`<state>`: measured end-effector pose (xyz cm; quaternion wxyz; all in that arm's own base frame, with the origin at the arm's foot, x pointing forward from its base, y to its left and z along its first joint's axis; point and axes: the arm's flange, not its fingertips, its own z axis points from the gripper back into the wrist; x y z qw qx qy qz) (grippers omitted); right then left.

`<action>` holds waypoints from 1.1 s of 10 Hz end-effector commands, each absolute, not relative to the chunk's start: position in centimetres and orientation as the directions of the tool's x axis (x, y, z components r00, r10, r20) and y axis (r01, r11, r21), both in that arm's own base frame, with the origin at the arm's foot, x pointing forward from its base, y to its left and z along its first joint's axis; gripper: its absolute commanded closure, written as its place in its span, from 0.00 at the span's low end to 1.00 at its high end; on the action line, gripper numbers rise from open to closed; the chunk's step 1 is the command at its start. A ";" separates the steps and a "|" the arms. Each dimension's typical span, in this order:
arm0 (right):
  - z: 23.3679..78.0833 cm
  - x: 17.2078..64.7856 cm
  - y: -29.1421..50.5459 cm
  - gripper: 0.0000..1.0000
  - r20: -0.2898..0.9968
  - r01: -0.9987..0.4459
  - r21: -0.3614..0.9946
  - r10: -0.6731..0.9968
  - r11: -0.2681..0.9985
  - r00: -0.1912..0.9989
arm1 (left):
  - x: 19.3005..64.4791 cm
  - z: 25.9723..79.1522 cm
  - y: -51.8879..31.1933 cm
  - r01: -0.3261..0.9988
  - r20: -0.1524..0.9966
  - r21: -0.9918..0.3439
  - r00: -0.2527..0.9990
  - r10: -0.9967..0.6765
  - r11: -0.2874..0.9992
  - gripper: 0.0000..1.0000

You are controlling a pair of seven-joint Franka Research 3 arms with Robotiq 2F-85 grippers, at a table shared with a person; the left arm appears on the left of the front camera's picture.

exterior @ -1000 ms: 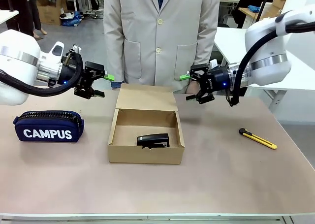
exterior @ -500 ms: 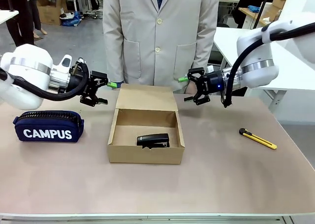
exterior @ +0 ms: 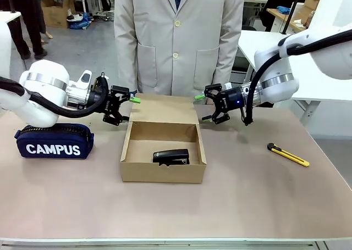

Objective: Pack the item into the box.
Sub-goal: Close the Mailer Box.

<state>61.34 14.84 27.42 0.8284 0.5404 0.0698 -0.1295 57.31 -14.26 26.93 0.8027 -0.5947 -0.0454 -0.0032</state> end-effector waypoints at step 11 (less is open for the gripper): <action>26.0 61.7 16.9 0.25 -0.309 0.272 0.901 0.060 0.337 0.949 | 58.1 26.4 -14.9 0.025 0.026 -0.986 1.000 0.003 0.163 0.40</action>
